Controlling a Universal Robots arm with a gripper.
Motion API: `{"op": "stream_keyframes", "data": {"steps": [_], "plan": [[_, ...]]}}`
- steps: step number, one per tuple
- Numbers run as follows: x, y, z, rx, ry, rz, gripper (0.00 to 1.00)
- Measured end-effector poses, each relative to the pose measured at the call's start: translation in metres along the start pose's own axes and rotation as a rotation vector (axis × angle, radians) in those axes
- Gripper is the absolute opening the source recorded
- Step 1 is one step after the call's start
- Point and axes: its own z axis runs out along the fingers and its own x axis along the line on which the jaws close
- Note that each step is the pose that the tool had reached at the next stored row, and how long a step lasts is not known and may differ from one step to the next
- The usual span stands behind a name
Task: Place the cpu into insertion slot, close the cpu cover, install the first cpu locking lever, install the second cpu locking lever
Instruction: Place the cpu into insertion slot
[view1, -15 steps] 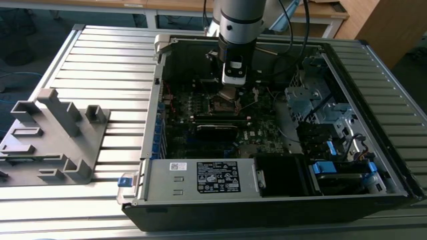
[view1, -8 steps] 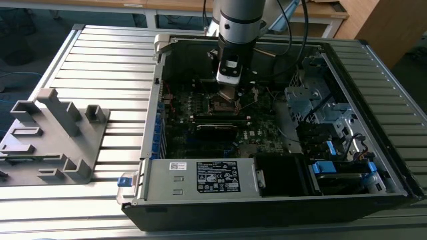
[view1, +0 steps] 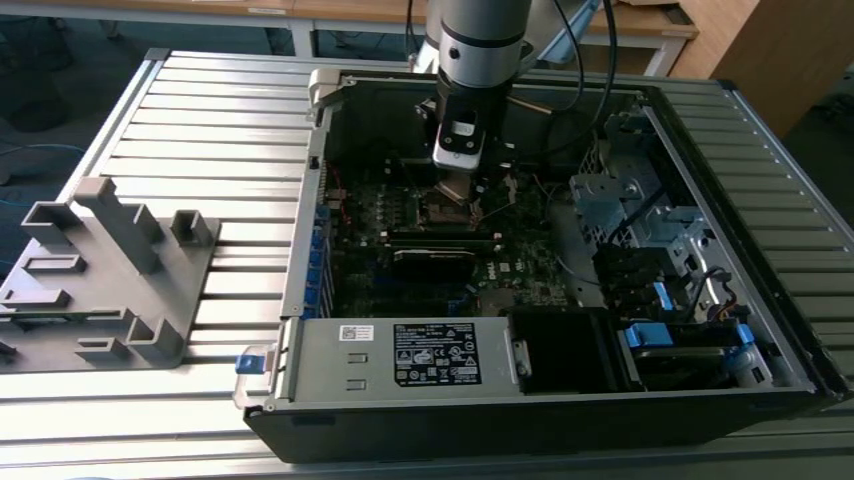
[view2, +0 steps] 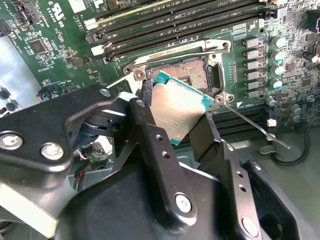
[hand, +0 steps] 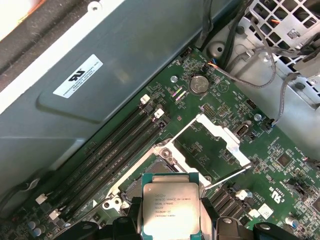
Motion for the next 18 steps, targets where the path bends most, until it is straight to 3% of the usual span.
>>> {"op": "stream_keyframes", "data": {"steps": [12,18], "plan": [[0.0,0.0,0.0,0.0,-0.0004,0.004,0.54],[0.0,0.0,0.0004,-0.0007,-0.0054,0.07,0.54]]}}
